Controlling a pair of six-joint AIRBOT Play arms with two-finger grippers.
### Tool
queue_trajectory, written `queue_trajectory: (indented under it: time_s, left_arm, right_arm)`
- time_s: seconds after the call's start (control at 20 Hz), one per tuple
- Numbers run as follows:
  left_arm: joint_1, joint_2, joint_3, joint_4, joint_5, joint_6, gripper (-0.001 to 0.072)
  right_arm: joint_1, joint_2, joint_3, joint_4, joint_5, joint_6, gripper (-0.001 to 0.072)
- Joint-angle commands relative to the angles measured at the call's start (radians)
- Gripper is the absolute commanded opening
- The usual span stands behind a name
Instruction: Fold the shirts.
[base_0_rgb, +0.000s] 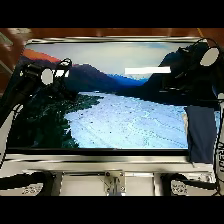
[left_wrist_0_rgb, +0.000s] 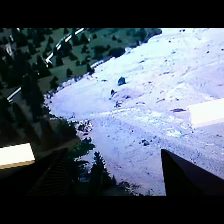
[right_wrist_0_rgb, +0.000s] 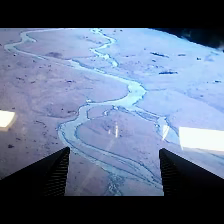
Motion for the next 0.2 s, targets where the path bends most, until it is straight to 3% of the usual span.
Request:
queue_trajectory:
  time_s: [0.0, 0.15]
  left_arm:
    - [0.000, 0.000, 0.001, 0.001, 0.000, -0.001, 0.0708]
    - [0.000, 0.000, 0.001, 0.001, 0.000, -0.001, 0.0708]
  right_arm:
    - [0.003, -0.001, 0.000, 0.005, 0.000, 0.000, 0.0682]
    - [0.003, -0.001, 0.000, 0.005, 0.000, 0.000, 0.0682]
